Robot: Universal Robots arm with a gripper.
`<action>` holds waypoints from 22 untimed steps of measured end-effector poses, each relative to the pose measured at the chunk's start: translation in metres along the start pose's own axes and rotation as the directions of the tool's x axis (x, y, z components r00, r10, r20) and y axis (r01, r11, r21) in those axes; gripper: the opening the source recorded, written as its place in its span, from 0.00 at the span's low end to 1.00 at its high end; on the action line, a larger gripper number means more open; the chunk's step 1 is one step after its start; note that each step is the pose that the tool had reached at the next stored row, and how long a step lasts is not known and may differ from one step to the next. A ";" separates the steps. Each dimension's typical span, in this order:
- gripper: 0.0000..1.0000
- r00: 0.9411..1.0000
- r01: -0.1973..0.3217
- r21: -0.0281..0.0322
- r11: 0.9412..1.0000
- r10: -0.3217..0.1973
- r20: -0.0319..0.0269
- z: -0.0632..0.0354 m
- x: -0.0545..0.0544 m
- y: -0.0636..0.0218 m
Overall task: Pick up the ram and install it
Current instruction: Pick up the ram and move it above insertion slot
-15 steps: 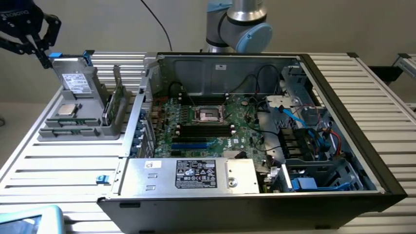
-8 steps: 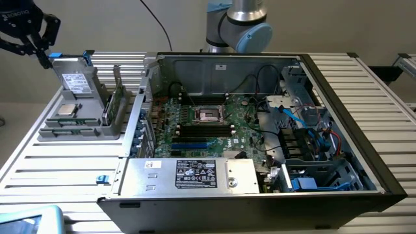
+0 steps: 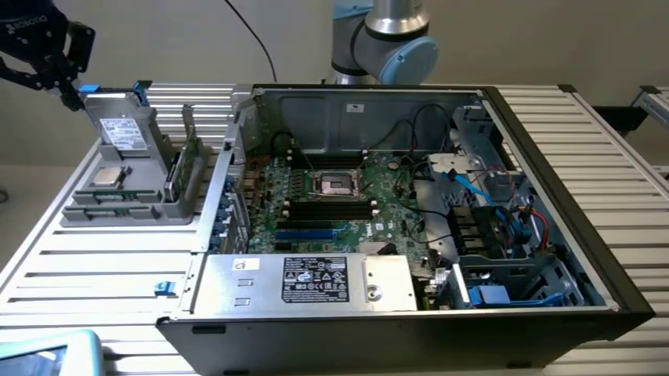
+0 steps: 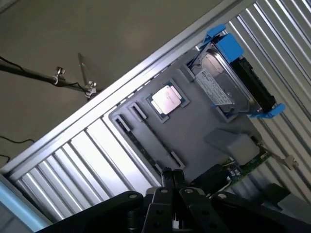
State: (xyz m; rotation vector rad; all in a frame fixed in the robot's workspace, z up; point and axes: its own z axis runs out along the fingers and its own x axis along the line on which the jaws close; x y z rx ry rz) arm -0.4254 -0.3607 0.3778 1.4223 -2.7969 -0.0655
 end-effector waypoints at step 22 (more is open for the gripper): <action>0.11 0.921 0.389 -0.009 0.921 -0.389 -0.014 0.0023 0.000 -0.0001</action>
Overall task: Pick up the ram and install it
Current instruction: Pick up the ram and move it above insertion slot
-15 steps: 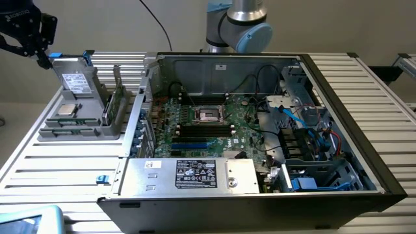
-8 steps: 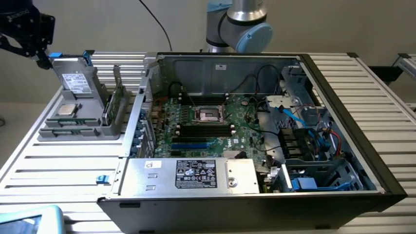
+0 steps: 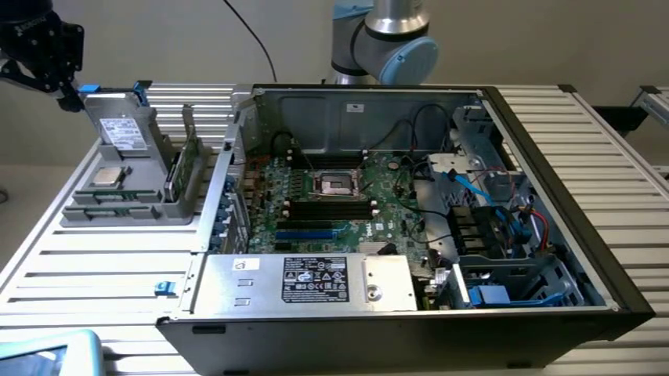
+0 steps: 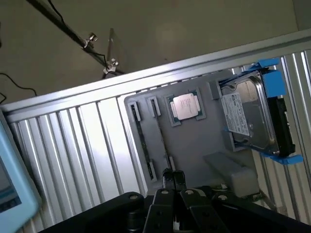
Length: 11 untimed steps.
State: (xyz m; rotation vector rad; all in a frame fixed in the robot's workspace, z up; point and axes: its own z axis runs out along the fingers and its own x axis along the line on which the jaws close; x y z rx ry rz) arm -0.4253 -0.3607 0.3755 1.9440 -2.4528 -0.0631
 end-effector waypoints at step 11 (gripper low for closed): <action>0.11 0.980 0.199 -0.004 0.980 -0.199 -0.007 0.0008 0.000 0.0000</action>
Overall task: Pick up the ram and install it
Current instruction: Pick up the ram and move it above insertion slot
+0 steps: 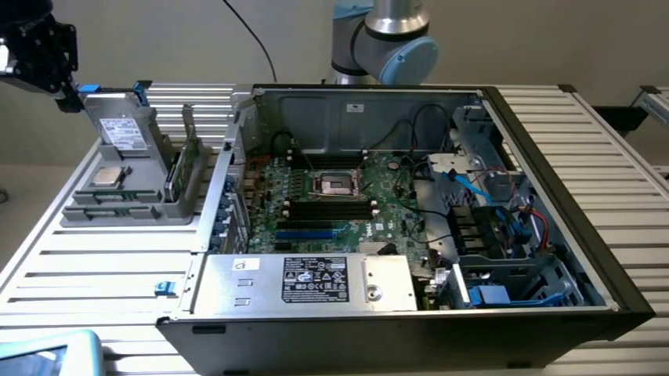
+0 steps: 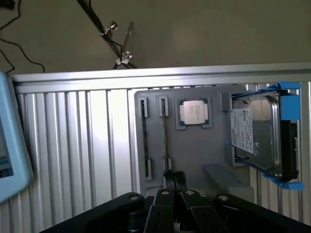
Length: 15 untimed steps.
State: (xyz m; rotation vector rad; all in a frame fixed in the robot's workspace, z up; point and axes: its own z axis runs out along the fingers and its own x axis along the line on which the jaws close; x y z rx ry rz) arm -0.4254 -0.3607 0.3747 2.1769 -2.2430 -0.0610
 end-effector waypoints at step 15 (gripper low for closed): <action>0.25 0.998 0.056 -0.001 0.998 -0.056 -0.002 0.0000 0.000 0.0000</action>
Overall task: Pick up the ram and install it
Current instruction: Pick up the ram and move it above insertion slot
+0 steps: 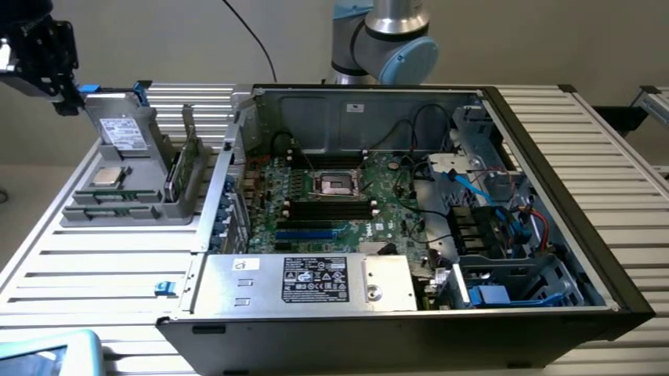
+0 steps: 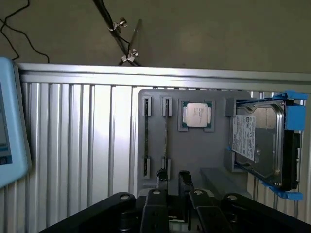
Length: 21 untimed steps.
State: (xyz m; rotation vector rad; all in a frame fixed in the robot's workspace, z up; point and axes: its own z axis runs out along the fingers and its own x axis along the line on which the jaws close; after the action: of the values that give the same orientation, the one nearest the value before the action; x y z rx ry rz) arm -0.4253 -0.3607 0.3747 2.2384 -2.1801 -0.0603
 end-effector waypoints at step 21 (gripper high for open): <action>0.49 1.000 0.000 -0.006 1.000 0.000 0.000 0.0263 0.004 -0.0024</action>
State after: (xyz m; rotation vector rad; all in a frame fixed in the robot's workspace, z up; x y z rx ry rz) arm -0.4239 -0.3646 0.3482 2.2351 -2.1769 -0.0662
